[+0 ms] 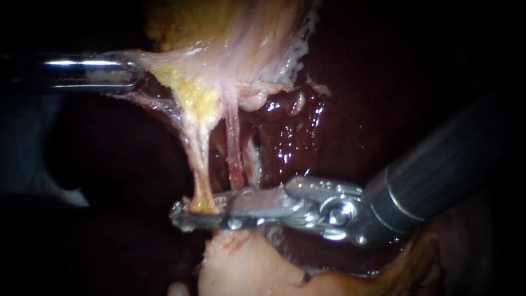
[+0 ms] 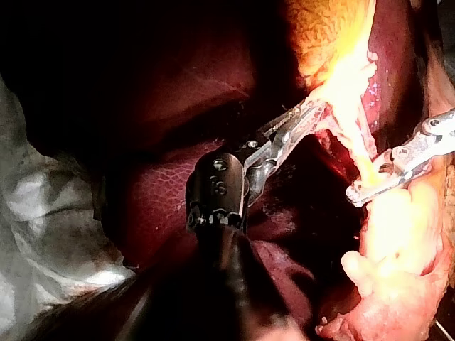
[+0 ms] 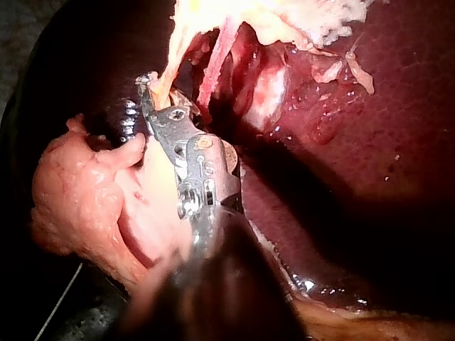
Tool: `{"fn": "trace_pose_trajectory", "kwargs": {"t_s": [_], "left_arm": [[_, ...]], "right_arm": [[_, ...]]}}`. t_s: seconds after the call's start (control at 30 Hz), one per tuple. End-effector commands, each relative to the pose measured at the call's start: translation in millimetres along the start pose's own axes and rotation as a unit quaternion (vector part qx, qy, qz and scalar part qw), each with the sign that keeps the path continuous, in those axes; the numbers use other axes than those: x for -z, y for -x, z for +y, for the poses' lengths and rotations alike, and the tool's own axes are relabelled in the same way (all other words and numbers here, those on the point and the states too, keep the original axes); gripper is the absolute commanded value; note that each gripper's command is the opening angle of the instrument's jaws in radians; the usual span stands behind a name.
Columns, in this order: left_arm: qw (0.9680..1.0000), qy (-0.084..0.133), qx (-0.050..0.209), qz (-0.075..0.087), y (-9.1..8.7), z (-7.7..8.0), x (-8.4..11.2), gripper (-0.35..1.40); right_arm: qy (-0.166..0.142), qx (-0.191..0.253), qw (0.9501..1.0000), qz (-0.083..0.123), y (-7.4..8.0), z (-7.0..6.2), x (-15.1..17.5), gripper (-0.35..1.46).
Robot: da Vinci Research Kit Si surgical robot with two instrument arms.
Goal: Going back second clip left tube
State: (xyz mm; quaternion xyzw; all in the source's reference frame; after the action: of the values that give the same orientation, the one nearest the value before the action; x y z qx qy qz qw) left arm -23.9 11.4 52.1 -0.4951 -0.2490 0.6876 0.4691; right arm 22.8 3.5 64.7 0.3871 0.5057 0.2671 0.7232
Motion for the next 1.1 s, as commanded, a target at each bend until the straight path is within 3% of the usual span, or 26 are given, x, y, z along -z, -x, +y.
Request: {"fn": "trace_pose_trajectory", "kwargs": {"t_s": [0.03,0.13,0.23,0.4,0.6,0.77,1.1], "left_arm": [[1.0000,0.000,0.000,0.000,0.0,0.0,0.0,-0.35],[1.0000,0.000,0.000,0.000,0.0,0.0,0.0,-0.35],[1.0000,0.000,0.000,0.000,0.0,0.0,0.0,-0.35],[1.0000,0.000,0.000,0.000,0.0,0.0,0.0,-0.35],[1.0000,0.000,0.000,0.000,0.1,0.0,0.1,-0.35],[1.0000,0.000,0.000,0.000,0.1,-0.1,0.2,-0.35],[1.0000,0.000,0.000,0.000,0.1,-0.1,0.1,-0.35]], "right_arm": [[0.000,0.000,1.0000,0.000,0.0,0.0,-0.1,-0.35],[0.000,0.012,0.9999,0.001,0.0,0.0,-0.2,0.20],[0.003,0.035,0.9994,0.001,0.0,0.1,-0.2,0.41],[0.052,0.111,0.9924,0.013,0.0,0.9,0.3,0.50],[0.060,0.168,0.9839,0.009,0.6,1.6,2.4,0.50],[0.065,0.211,0.9752,0.006,0.8,1.0,6.0,0.50],[0.073,0.270,0.9601,-0.001,-0.6,-0.4,14.8,0.50]]}}
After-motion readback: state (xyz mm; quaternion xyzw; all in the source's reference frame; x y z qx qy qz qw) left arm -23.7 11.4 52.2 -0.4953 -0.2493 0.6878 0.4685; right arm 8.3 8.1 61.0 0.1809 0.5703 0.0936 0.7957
